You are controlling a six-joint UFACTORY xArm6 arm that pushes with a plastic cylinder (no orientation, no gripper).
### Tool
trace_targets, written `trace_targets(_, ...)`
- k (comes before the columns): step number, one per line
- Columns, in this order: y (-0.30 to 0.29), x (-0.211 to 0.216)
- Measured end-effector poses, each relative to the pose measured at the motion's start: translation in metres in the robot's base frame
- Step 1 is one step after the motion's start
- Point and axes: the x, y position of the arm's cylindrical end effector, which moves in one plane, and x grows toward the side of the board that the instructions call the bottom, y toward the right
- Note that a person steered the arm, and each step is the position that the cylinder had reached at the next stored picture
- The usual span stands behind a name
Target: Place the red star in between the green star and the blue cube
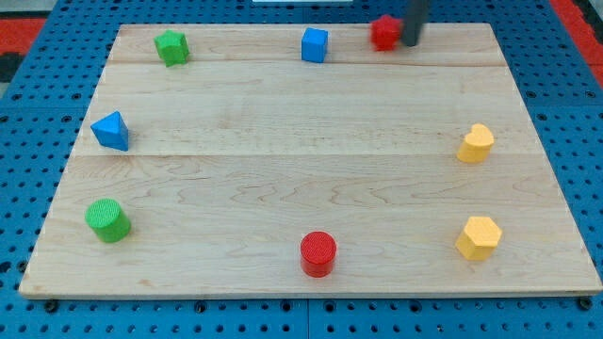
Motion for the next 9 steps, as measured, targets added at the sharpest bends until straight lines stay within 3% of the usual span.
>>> trace_targets(1,0.003,0.012)
trace_targets(2,0.031,-0.026)
trace_targets(3,0.013,-0.046)
trace_targets(4,-0.037,-0.045)
trace_targets(5,-0.123,-0.039)
trace_targets(6,-0.150,0.002)
trace_targets(7,-0.165,-0.004)
trace_targets(8,-0.191,-0.040)
trace_targets(9,-0.246,-0.047)
